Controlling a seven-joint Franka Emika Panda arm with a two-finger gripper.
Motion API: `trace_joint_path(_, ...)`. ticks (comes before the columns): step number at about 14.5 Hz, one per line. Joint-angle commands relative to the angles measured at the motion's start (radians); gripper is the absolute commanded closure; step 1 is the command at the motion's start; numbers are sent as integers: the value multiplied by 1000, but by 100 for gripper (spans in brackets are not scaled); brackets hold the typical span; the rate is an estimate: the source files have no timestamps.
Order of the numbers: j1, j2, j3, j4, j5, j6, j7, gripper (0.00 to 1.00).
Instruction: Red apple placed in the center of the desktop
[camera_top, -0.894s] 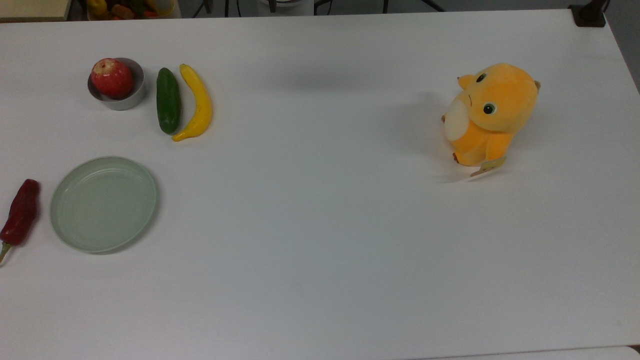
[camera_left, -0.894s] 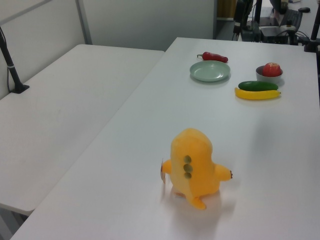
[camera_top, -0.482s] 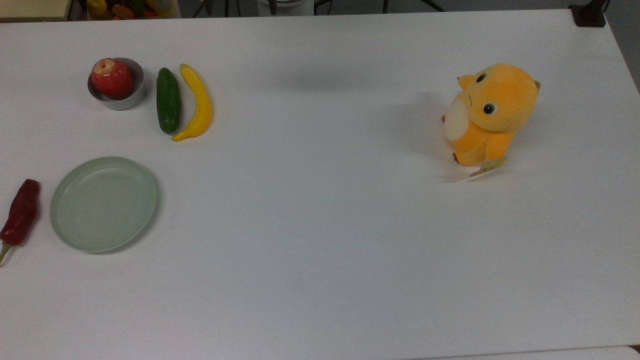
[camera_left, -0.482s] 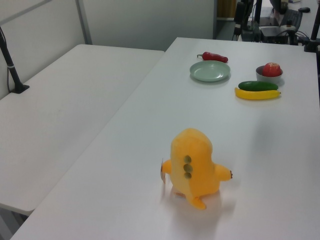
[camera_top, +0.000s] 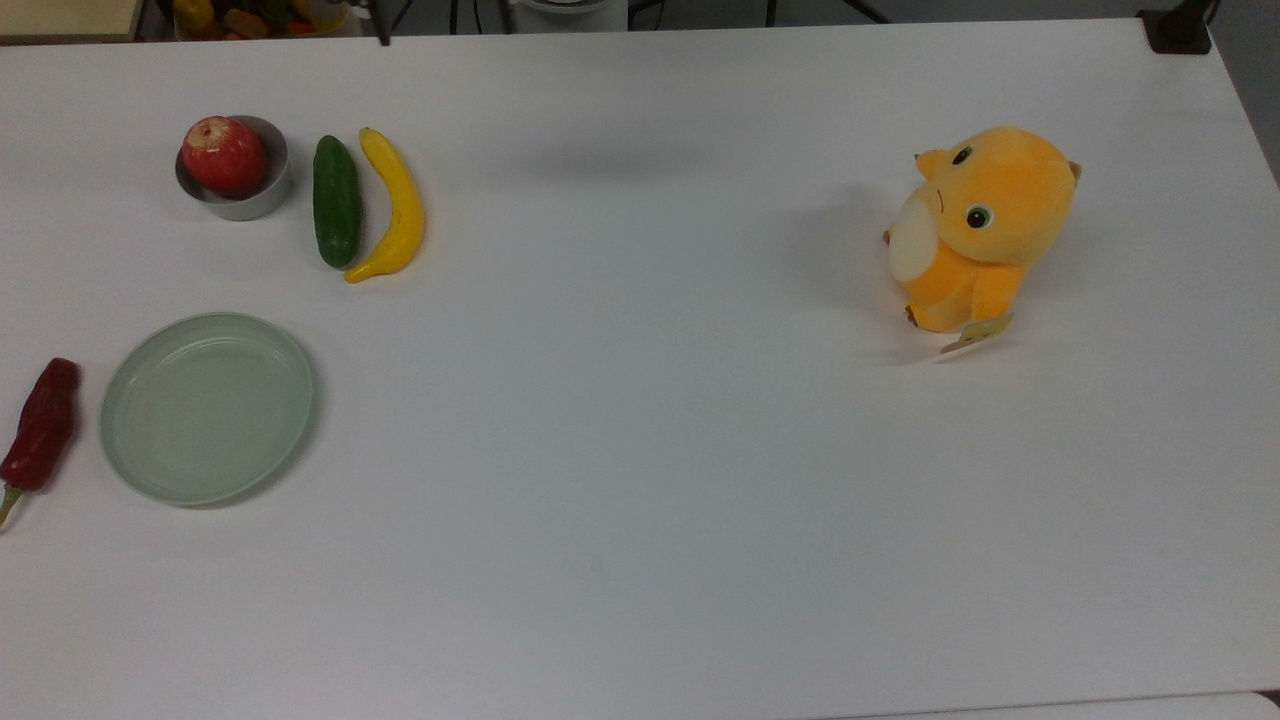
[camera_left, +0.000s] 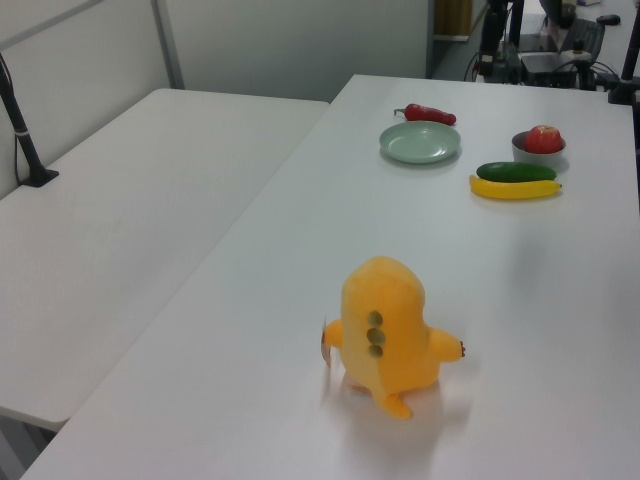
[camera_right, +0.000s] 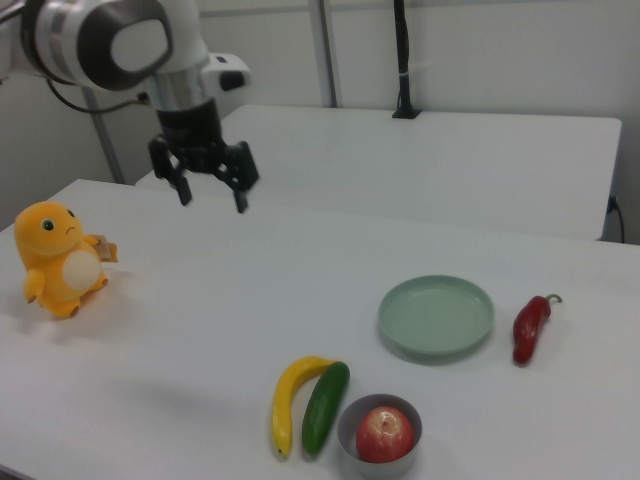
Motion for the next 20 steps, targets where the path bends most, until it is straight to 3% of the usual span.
trace_joint_path(1, -3, 11, -95, -43, -26, 23, -223, 0)
trace_joint_path(4, -37, 36, -147, -61, -49, 26, -375, 0)
trace_joint_path(6, -45, 71, -216, -85, -67, 52, -482, 0)
trace_joint_path(9, -55, 100, -303, -199, -90, 237, -561, 0)
trace_joint_path(11, -65, 123, -334, -231, -95, 312, -566, 0)
trace_joint_path(16, -100, 206, -365, -254, -104, 391, -633, 0)
trace_joint_path(20, -127, 215, -367, -354, -121, 527, -650, 0)
